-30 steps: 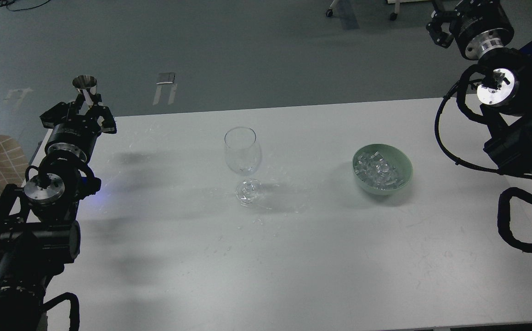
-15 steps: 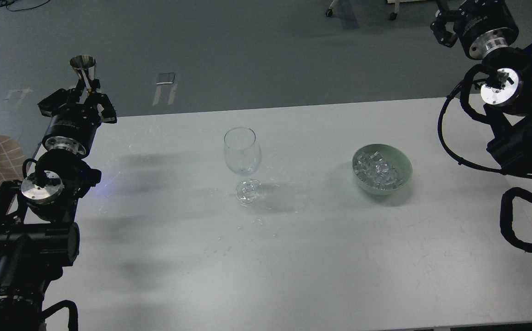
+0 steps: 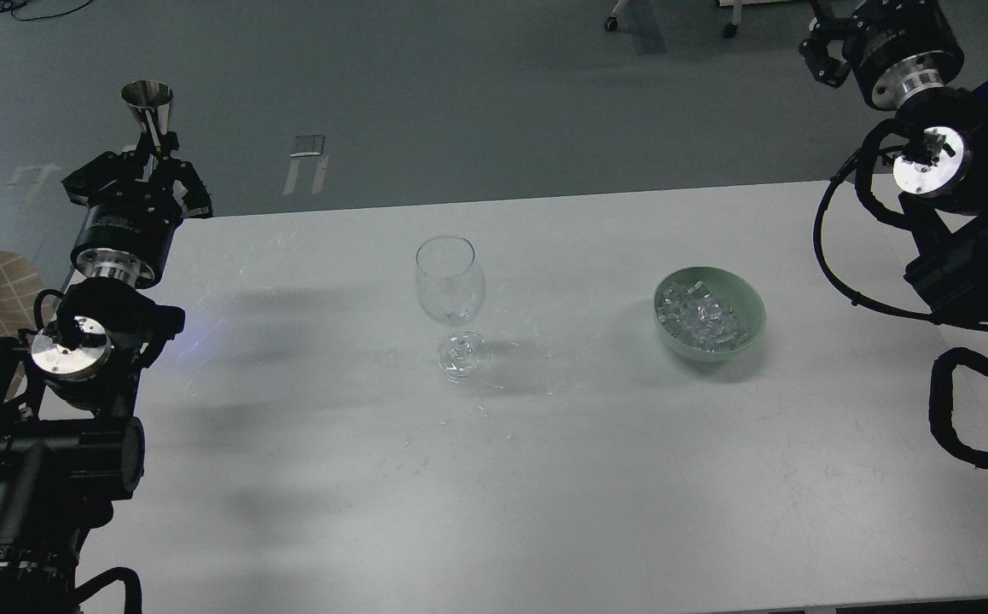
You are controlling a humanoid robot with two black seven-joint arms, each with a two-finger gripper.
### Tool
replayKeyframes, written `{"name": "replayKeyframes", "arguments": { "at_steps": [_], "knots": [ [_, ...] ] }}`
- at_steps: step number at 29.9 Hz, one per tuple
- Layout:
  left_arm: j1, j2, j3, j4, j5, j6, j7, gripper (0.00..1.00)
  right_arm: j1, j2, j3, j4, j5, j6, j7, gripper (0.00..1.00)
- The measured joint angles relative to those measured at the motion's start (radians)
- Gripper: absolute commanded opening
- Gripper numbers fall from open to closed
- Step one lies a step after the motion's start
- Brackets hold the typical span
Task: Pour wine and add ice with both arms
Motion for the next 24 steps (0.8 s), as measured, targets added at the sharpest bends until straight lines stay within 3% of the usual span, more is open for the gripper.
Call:
{"name": "replayKeyframes", "arguments": {
  "at_steps": [8, 24],
  "knots": [
    [0.089, -0.022, 0.003, -0.116, 0.0, 0.001, 0.001, 0.0, -0.007, 0.001, 0.0, 0.002, 0.0, 0.001, 0.0, 1.0],
    [0.272, -0.053, 0.152, -0.436, 0.012, 0.057, 0.013, 0.0, -0.04, -0.016, 0.0, 0.017, 0.0, 0.005, 0.0, 1.0]
  ]
}}
